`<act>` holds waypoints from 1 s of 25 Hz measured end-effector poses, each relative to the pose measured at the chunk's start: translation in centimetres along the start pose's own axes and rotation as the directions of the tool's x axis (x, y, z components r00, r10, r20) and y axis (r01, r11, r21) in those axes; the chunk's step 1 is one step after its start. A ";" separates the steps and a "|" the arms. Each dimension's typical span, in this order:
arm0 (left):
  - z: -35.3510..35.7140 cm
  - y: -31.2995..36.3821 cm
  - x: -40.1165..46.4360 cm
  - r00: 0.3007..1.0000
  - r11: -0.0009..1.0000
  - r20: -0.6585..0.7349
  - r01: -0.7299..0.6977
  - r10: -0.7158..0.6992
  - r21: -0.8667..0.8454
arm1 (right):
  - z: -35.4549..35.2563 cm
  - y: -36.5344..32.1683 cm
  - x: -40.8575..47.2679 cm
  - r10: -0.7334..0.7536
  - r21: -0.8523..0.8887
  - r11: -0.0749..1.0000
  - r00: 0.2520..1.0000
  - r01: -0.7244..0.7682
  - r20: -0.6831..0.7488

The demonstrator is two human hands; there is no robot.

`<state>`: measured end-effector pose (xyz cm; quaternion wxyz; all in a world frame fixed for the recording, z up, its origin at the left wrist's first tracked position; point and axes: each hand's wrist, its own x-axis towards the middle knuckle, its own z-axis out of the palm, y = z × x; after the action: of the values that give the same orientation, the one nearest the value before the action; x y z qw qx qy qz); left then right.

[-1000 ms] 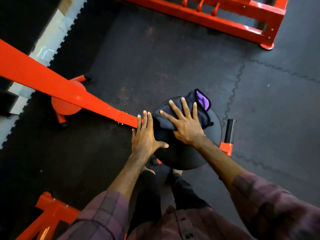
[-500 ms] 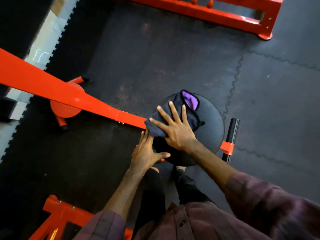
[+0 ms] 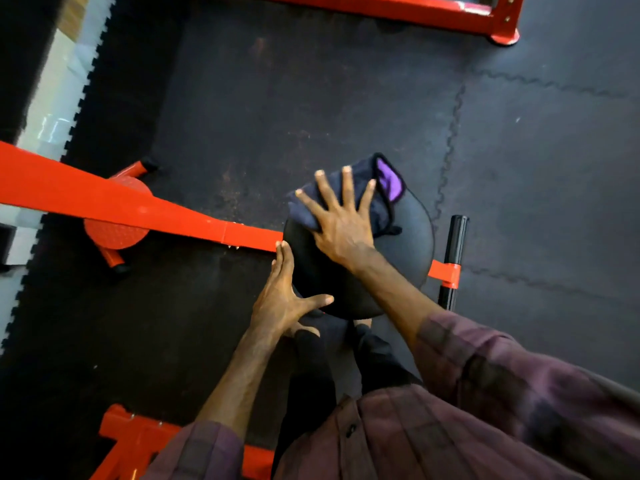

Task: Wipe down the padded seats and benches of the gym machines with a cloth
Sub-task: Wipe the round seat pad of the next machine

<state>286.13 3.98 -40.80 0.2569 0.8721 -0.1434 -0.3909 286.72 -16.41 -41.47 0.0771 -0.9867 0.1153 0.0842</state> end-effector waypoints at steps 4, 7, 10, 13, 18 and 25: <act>0.1 1.2 -0.3 1.000 1.000 -0.007 0.014 -0.014 -0.022 | 0.9 2.9 -7.9 -0.076 -0.010 0.997 0.995 0.076 -0.068; 1.1 3.1 -0.6 0.993 0.991 -0.060 0.093 -0.098 -0.094 | 2.4 6.6 -14.7 0.218 0.160 0.966 0.971 -0.201 -0.095; 2.1 4.7 -0.4 0.986 0.982 -0.081 0.137 -0.148 -0.128 | 3.8 7.0 -18.4 0.441 0.602 0.712 0.898 -0.362 0.018; 2.5 5.7 0.0 0.980 0.978 -0.079 0.172 -0.181 -0.115 | 4.2 5.8 -20.2 0.507 0.846 0.416 0.857 -0.335 0.090; 2.6 6.3 0.3 0.980 0.980 -0.062 0.186 -0.191 -0.071 | 3.0 10.3 -13.7 0.618 0.921 0.236 0.779 -0.311 0.105; 2.7 6.0 -0.5 0.974 0.976 -0.104 0.189 -0.200 -0.110 | 3.3 9.1 -15.8 0.648 0.975 0.073 0.753 -0.210 0.113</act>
<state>283.43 -1.66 -38.66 0.2680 0.8891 -0.0228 -0.3702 268.85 -21.15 -42.98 0.6108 -0.6339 0.4451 -0.1646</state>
